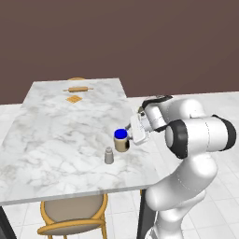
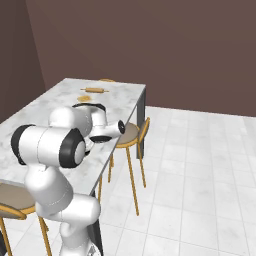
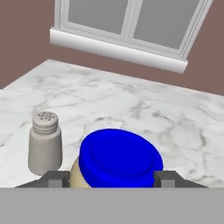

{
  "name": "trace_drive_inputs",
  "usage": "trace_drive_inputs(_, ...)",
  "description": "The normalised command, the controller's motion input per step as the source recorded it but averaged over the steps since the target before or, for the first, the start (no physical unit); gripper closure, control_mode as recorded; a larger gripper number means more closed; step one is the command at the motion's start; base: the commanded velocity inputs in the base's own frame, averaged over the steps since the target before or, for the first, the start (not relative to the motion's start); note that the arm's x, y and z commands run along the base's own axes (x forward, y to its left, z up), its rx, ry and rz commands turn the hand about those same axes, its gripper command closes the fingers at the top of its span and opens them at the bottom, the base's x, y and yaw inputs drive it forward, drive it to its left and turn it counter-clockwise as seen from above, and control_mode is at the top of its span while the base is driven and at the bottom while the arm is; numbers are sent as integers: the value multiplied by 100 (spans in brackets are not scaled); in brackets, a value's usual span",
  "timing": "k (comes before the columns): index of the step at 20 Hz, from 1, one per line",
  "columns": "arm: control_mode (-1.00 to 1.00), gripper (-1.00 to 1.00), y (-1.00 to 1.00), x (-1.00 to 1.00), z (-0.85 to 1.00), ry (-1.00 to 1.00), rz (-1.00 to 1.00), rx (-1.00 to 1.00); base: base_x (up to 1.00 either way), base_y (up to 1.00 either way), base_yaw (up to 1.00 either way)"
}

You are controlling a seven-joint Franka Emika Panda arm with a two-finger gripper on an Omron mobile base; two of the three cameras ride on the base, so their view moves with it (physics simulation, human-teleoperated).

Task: Move the shaker and mayonnaise from the cabinet to the dining counter.

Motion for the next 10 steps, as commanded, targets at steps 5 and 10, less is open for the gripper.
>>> trace_drive_inputs(5, -100, -100, -10, -29, 0, -9, 1, 0, 0, 0, 0)
trace_drive_inputs(10, -100, -100, -22, -24, 0, -7, 0, 0, 0, 0, 0)
